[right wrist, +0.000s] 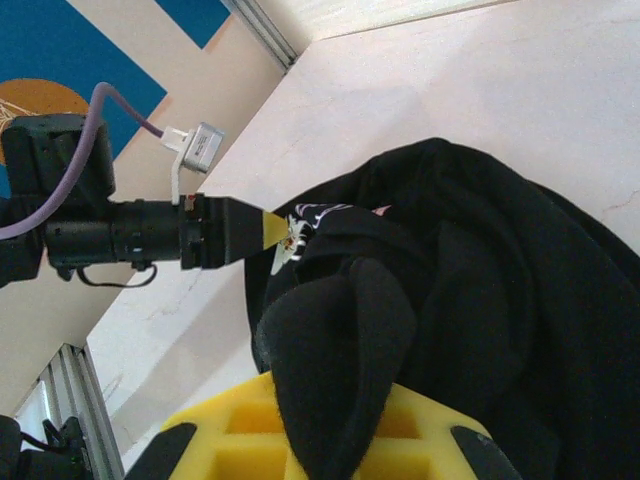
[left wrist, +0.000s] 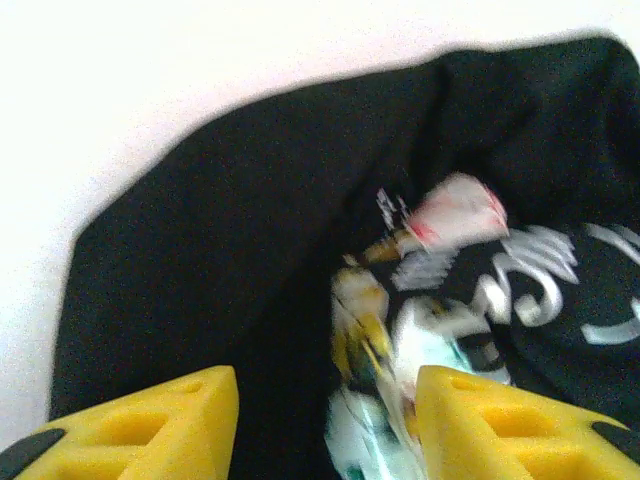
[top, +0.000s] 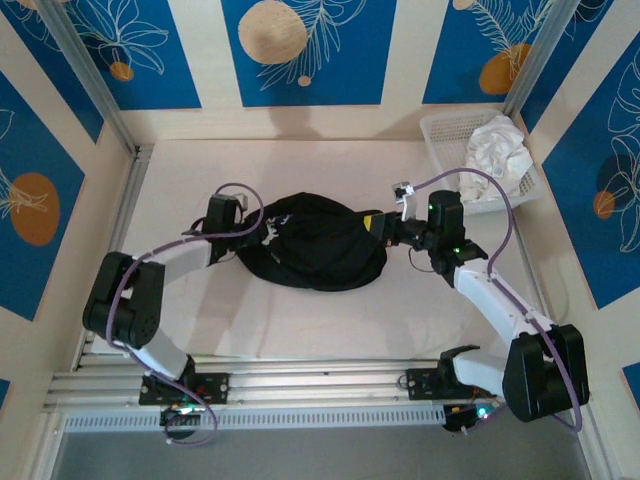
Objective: Fold the inside-out t-shirt
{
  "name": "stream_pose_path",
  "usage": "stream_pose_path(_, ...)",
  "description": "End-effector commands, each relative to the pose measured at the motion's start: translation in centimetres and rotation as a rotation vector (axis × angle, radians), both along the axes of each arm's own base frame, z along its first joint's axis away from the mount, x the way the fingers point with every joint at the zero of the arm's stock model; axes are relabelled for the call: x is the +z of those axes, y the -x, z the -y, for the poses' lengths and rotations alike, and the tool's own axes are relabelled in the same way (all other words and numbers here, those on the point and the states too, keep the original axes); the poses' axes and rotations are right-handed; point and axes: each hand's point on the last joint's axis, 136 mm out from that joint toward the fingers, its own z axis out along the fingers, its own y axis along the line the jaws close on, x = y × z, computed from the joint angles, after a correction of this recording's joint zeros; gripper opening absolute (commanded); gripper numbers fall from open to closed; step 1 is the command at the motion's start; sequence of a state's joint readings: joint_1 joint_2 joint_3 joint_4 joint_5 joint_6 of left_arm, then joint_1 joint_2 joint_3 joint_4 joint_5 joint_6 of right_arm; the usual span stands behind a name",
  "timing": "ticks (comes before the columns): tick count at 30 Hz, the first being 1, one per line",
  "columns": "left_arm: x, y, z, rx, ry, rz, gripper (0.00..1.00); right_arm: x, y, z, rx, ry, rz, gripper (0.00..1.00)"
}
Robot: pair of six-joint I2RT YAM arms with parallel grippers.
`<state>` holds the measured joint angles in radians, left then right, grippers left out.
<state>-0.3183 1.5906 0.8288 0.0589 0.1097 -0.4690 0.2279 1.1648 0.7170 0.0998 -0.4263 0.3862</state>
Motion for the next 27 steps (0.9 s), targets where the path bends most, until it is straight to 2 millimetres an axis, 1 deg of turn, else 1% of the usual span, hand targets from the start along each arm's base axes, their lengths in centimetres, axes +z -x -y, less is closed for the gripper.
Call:
stream_pose_path(1,3.1,1.5,2.0,-0.091,-0.065,0.094,0.57,0.0,0.6,-0.2,0.010,-0.010,0.009,0.00)
stream_pose_path(2,3.7,1.9,2.5,-0.111,-0.086,0.109,0.59,-0.1,0.7,-0.2,0.014,-0.008,0.007,0.00)
stream_pose_path(5,4.6,3.1,4.5,-0.187,-0.128,0.139,0.61,-0.5,1.0,-0.3,0.014,0.005,0.004,0.00)
stream_pose_path(7,4.6,3.4,5.8,-0.229,-0.130,0.142,0.61,-0.6,1.0,-0.3,0.012,0.008,0.003,0.00)
stream_pose_path(11,3.6,3.0,7.6,-0.280,-0.103,0.098,0.57,-0.3,1.0,-0.5,0.018,0.000,0.010,0.00)
stream_pose_path(13,3.2,2.6,8.4,-0.296,-0.082,0.083,0.56,-0.2,1.0,-0.5,0.020,-0.001,0.011,0.00)
stream_pose_path(16,2.6,1.6,9.2,-0.297,-0.074,0.072,0.54,-0.1,1.0,-0.6,0.022,-0.001,0.015,0.00)
stream_pose_path(19,2.5,0.4,10.0,-0.302,-0.066,0.075,0.39,-0.5,1.1,-0.7,0.024,0.000,0.008,0.00)
stream_pose_path(21,2.8,-0.2,10.2,-0.300,-0.066,0.076,0.22,-0.4,1.2,-0.6,0.018,0.003,0.012,0.00)
stream_pose_path(22,3.2,-0.4,10.2,-0.299,-0.068,0.083,0.12,-0.1,1.2,-0.5,0.016,0.003,0.022,0.00)
stream_pose_path(23,4.2,-0.6,10.0,-0.293,-0.067,0.102,0.04,0.6,1.2,-0.4,0.012,0.002,0.042,0.00)
stream_pose_path(24,5.7,-1.0,9.6,-0.281,-0.061,0.132,0.00,1.6,1.2,-0.3,0.009,0.003,0.069,0.00)
stream_pose_path(25,7.4,-1.3,9.3,-0.271,-0.046,0.168,0.00,3.1,1.0,-0.2,0.007,0.002,0.104,0.00)
stream_pose_path(27,12.1,-2.1,8.5,-0.245,0.008,0.255,0.00,7.2,0.6,0.1,-0.007,0.004,0.191,0.00)
